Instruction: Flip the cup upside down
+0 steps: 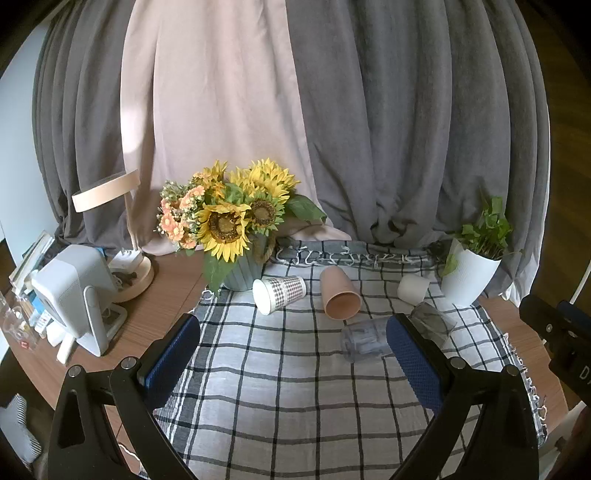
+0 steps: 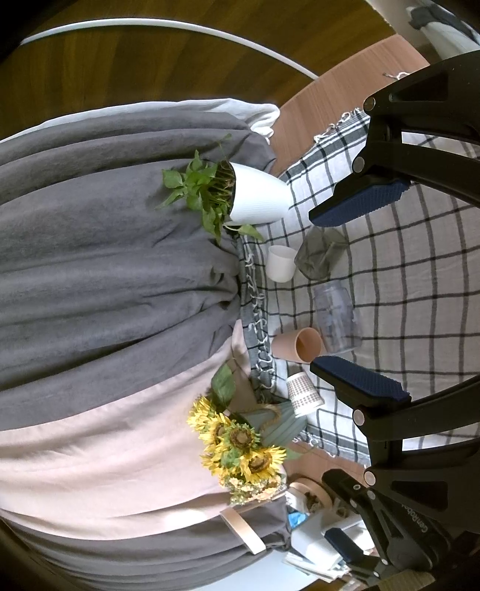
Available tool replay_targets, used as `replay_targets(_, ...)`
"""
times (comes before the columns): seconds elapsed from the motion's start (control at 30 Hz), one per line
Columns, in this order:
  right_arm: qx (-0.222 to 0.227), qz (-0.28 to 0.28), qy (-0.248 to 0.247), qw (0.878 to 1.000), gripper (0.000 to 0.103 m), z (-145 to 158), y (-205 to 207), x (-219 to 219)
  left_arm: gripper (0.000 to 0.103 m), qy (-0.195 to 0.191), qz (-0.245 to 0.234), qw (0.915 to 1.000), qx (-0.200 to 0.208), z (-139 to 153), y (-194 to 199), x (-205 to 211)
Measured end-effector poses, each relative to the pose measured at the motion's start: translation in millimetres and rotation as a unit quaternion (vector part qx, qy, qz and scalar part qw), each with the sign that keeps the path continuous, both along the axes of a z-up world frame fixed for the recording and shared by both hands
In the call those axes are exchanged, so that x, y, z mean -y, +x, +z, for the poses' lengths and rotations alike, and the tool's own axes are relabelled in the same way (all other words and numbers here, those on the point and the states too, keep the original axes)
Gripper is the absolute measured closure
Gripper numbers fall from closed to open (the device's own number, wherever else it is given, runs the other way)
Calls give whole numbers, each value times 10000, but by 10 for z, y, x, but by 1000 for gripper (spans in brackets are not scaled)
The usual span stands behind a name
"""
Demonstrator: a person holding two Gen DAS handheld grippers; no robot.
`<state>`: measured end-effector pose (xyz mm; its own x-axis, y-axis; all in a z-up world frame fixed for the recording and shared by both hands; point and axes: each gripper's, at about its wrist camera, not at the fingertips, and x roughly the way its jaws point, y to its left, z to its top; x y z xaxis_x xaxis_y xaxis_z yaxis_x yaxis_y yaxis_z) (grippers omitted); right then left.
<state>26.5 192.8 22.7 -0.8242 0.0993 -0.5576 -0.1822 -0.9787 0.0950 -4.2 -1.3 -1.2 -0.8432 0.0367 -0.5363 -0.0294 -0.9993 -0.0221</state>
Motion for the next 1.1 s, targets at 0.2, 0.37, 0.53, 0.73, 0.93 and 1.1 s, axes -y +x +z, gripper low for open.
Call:
replay_targets(0.2, 10, -14, 6, 10000, 31, -1, -14, 13, 0, -5, 2, 10000, 7, -2, -12, -19)
replay_targets(0.37, 9, -18, 9, 10000, 31, -5, -16, 17, 0, -3, -4, 10000, 5, -4, -9, -16)
replay_targets(0.53, 17, -24, 14, 10000, 31, -6, -19, 24, 0, -5, -6, 10000, 10, -7, -14, -21)
replay_targets(0.73, 20, -23, 12, 10000, 31, -11, -18, 18, 0, -4, -10, 10000, 8, -8, -11, -21)
replay_targets(0.93, 31, -18, 5, 10000, 31, -19, -36, 9, 0, -5, -11, 10000, 8, -7, -13, -21)
replay_targets(1.1, 44, -11, -5, 10000, 31, -28, -56, 0, 0, -4, -6, 10000, 10, -7, -13, -23)
